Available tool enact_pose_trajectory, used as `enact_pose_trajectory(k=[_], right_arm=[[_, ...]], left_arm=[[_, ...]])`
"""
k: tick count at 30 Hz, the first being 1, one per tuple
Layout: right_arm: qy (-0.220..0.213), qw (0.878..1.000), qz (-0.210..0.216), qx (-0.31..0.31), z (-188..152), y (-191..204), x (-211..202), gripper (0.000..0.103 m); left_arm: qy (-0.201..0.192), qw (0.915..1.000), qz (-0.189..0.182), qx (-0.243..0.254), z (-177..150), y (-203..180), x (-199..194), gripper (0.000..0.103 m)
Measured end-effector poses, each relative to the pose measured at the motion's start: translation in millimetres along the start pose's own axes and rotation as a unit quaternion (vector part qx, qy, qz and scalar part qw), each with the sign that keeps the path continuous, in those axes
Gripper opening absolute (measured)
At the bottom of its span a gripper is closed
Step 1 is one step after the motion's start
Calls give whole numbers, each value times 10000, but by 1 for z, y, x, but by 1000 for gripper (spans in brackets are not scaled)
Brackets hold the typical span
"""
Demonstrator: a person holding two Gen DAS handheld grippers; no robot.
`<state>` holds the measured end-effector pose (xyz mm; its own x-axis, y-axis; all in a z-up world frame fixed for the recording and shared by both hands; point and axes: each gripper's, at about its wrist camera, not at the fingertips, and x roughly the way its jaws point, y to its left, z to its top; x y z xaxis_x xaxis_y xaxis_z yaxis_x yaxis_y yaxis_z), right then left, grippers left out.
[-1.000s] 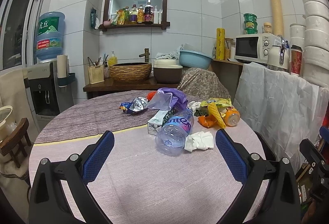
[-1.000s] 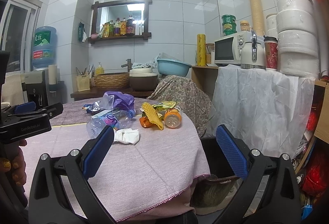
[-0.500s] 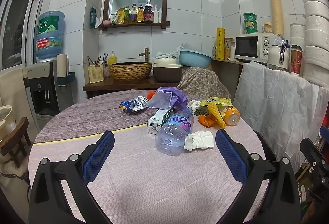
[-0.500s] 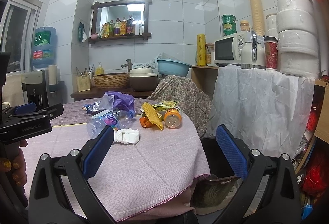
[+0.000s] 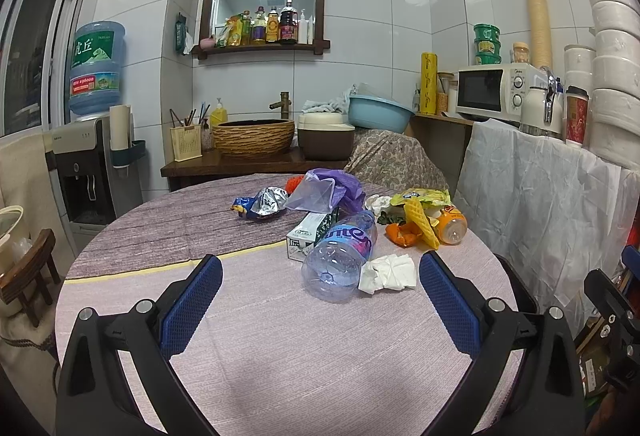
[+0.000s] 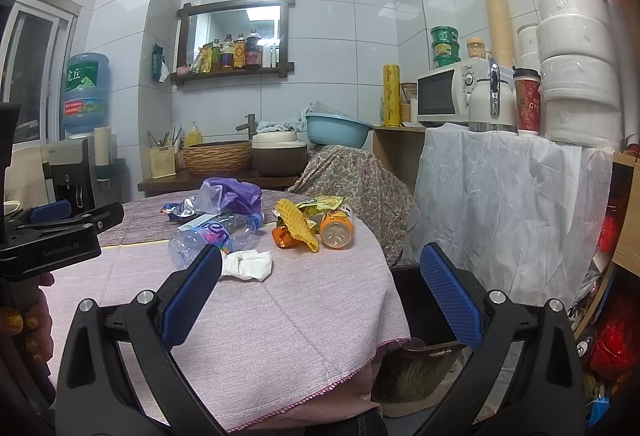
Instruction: Collect trash
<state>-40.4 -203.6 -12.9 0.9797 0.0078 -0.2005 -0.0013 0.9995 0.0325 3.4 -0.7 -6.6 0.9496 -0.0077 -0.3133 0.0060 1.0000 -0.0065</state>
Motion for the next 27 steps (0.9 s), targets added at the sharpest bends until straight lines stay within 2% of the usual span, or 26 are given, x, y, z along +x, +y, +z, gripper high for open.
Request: enact_pose_trajectory(k=[27], right_arm=[[38,10000,22,11,-2,0,2,98]], left_arm=[[82,10000,-11,51,-3,-4,5,98]])
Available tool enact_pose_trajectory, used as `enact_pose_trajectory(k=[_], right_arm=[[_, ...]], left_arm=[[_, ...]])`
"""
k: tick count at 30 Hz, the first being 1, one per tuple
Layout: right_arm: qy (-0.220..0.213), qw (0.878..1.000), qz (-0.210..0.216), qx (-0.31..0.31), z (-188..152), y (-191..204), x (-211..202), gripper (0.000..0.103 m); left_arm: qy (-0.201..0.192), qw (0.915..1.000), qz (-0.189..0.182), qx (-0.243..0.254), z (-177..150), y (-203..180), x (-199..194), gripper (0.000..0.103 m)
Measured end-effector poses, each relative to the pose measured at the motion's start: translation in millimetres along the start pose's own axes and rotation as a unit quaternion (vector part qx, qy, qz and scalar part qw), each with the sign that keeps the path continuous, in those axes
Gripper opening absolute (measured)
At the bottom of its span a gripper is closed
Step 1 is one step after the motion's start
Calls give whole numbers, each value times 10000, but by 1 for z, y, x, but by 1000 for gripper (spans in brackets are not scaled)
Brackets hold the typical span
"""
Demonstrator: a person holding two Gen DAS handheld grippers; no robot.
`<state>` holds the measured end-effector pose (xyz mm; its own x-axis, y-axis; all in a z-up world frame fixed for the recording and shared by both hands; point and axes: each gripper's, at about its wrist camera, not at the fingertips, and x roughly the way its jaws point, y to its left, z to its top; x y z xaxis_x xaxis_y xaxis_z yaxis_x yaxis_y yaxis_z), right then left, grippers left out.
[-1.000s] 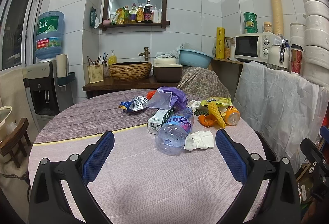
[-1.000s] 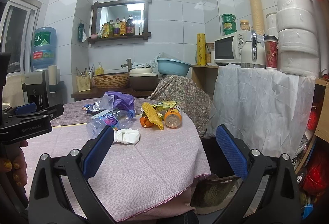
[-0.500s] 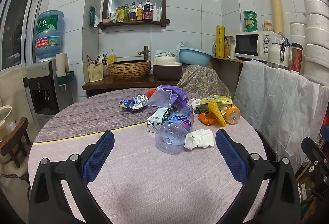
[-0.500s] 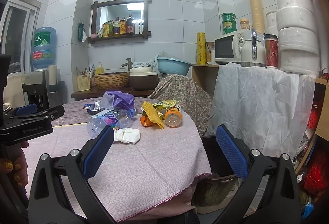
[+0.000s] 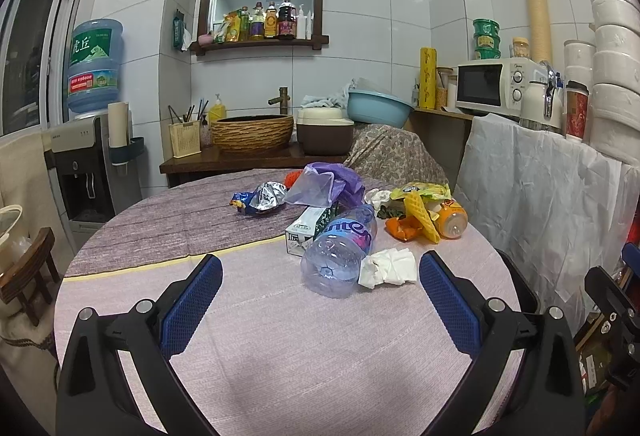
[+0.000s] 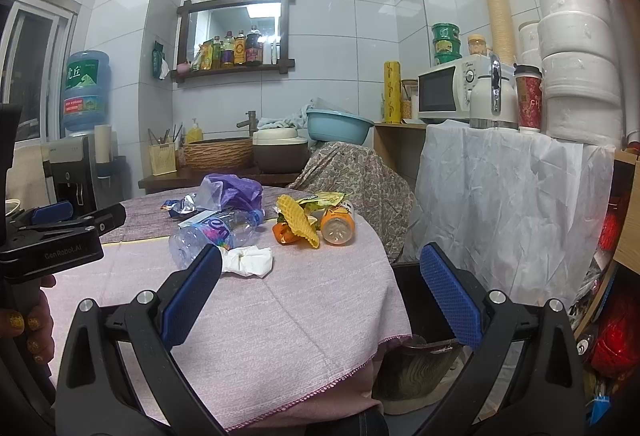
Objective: Collect trash
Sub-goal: 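Grasp the white tissue with the right tool while the left tool approaches the water bottle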
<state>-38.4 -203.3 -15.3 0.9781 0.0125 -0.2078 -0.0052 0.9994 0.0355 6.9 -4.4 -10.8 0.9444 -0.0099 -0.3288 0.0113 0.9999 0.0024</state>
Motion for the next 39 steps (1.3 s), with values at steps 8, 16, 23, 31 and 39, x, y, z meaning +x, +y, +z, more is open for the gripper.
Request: enact_pose_trajectory(k=[8,16,23,31,39], right_arm=[[6,10000,-3,-1,0,0,0,98],[175,9997,36,-156,-4,0,11,98],[1205,9903,527,-442,-6,-2,75,98],[2118,9541,1930,-870,-8,43,159,98],[2777,9147,2398,-1693,-13,85,243,94]], left_arm=[[10,10000,1,3,0,0,0,98],[165,9998,-30,-44,-4,7,8,98],[1188,9925,-204,-186,-11,37,50,98],[1593,9863,-425,52,-2,48,78,98],[1977,9779,-639,240,5,51,107,98]])
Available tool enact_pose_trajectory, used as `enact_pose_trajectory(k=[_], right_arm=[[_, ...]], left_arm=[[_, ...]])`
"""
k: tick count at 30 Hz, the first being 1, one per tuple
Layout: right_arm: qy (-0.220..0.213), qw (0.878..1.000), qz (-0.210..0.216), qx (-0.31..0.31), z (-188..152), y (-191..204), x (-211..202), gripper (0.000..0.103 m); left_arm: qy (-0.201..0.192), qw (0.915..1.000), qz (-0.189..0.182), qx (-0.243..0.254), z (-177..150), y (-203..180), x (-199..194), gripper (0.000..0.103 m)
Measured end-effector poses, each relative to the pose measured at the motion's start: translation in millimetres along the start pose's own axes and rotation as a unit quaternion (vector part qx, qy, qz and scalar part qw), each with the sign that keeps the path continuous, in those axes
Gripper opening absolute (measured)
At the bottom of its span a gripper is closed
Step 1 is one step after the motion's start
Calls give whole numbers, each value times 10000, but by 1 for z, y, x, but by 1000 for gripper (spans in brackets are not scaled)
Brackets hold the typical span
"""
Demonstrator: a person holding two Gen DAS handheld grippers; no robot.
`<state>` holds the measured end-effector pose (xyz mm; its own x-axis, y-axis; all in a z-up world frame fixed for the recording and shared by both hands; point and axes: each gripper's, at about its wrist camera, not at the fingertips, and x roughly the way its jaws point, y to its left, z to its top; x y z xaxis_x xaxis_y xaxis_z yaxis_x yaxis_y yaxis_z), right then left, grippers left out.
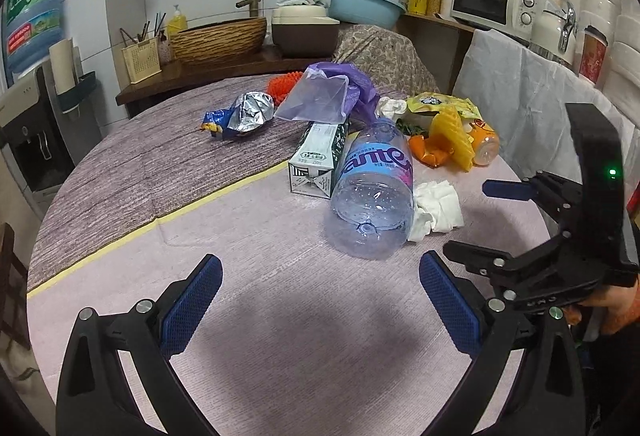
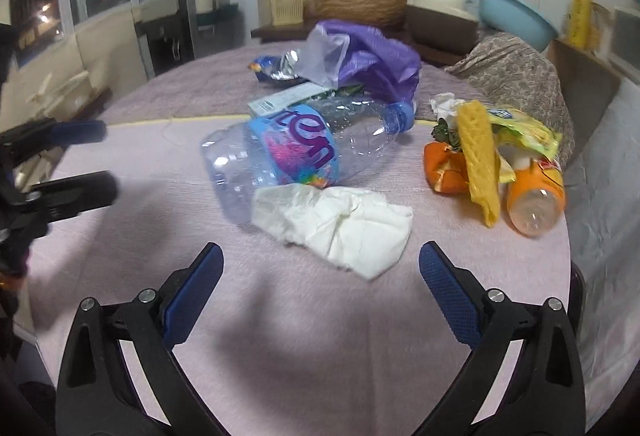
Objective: Collect trash
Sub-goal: 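Grasp the white tissue with the right tool while the left tool approaches the water bottle, then grasp the clear water bottle with the left tool while the right tool carries the tissue to the bin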
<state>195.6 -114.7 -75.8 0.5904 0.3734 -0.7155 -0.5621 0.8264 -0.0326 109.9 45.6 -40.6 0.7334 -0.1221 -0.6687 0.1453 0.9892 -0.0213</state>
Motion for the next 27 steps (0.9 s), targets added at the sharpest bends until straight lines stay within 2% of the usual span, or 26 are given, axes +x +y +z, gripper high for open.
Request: enact_pose_trajectory(k=[3,5,7,8,9,10,12,15,19,23,27], right_arm=[[224,9993,6,-294,8,1,18,87],[366,9983,-147,-427,11,-1,29,82],[493,9979,-101,-413,12,-4,36,72],[528,9978,-26,-400,12,-5,40,61],[546,9978,-5,-370,10,-7,39,54],[523,9981,16,-338,9,-7,38,53],[459,9985,58,-292,5,-9,34,37],[373,9991,61,-182,1,-9,29,25],[203,9994,205,175,-4,-18,15,22],[45,9985,193,501,-12,-27,-5,22],[-86,9975,199,675,-21,-32,-22,22]], left_arm=[[41,10000,-15,-76,4,6,3,98],[59,9999,-48,-132,6,9,5,98],[83,9998,-95,-174,8,11,7,98],[102,9997,-145,-193,9,11,9,98],[119,9995,-188,-207,10,11,10,98],[144,9993,-253,-223,11,11,12,98],[188,9990,-335,-211,12,9,16,98],[329,9984,-423,-155,16,5,26,98],[407,9977,-537,28,30,-4,34,97],[500,9958,-599,474,53,-21,45,97],[905,9867,-771,1108,73,-46,73,97]])
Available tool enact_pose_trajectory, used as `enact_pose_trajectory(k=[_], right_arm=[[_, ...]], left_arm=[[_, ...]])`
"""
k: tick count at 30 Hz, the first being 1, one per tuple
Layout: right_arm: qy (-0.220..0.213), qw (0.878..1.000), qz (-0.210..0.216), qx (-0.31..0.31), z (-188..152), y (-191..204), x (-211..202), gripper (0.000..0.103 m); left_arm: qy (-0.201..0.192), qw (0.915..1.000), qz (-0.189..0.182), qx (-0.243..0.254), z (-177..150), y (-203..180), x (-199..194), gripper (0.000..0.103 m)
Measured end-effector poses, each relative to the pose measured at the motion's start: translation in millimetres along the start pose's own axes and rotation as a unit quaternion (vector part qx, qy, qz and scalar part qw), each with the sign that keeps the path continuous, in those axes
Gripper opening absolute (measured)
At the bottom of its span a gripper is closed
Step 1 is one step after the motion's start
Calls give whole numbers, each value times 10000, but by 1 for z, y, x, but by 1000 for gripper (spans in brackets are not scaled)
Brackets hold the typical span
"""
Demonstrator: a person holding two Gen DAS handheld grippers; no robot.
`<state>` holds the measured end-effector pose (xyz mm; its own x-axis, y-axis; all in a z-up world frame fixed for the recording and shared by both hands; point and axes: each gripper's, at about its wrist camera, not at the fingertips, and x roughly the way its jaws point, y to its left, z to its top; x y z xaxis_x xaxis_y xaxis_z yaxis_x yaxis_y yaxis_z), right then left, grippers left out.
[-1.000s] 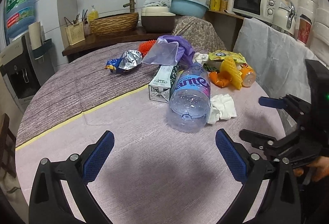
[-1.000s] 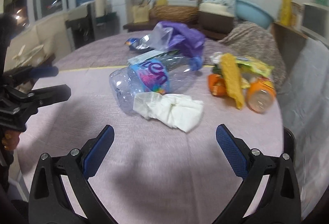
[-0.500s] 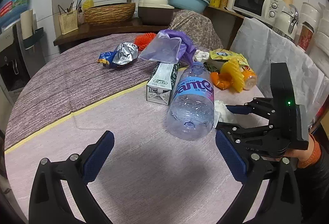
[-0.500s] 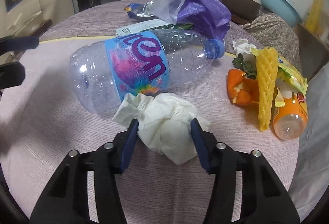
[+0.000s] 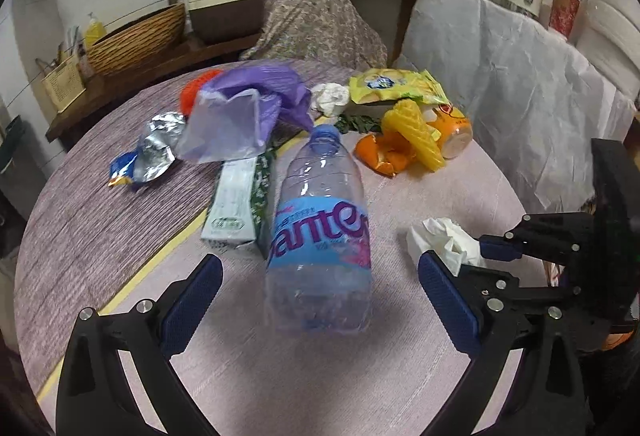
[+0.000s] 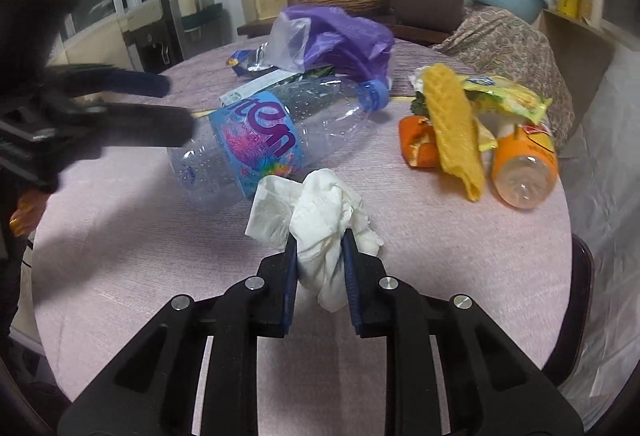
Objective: Collect trash
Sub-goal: 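Grasp the clear water bottle with the left tool while the right tool carries the tissue to the bin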
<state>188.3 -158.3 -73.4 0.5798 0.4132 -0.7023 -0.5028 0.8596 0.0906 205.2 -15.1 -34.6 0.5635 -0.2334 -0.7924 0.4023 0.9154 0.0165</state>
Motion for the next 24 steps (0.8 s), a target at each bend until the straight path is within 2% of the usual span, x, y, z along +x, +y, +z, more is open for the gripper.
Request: enact_pose_trajectory(k=[3,7,9,13,17,21,24], right_arm=[[-79,10000,15,42,-8,3,-12,22],[-89,9999,-4,73,-16,2,-21,22],[-86,9999,10,108,-20,1,-24,22],[-71,9998,28,201,-27,-2,-26,22],[-52,9996,56,260,-31,-4,-25,22],[-23,9995,68,297,-34,-6,-24,22],[-31,9993,65,358,-35,-9,-24,22]], left_arm=[[370,9987,47,333,17,-9,27,93],[784,9958,62,460,34,-11,54,86],[967,9938,86,550,40,-13,64,86],[1290,9872,361,862,49,-18,84,85],[1727,9797,338,957,51,-17,105,79],[1845,9741,541,1189,53,-20,115,71],[1804,9759,497,1125,55,-18,113,71]])
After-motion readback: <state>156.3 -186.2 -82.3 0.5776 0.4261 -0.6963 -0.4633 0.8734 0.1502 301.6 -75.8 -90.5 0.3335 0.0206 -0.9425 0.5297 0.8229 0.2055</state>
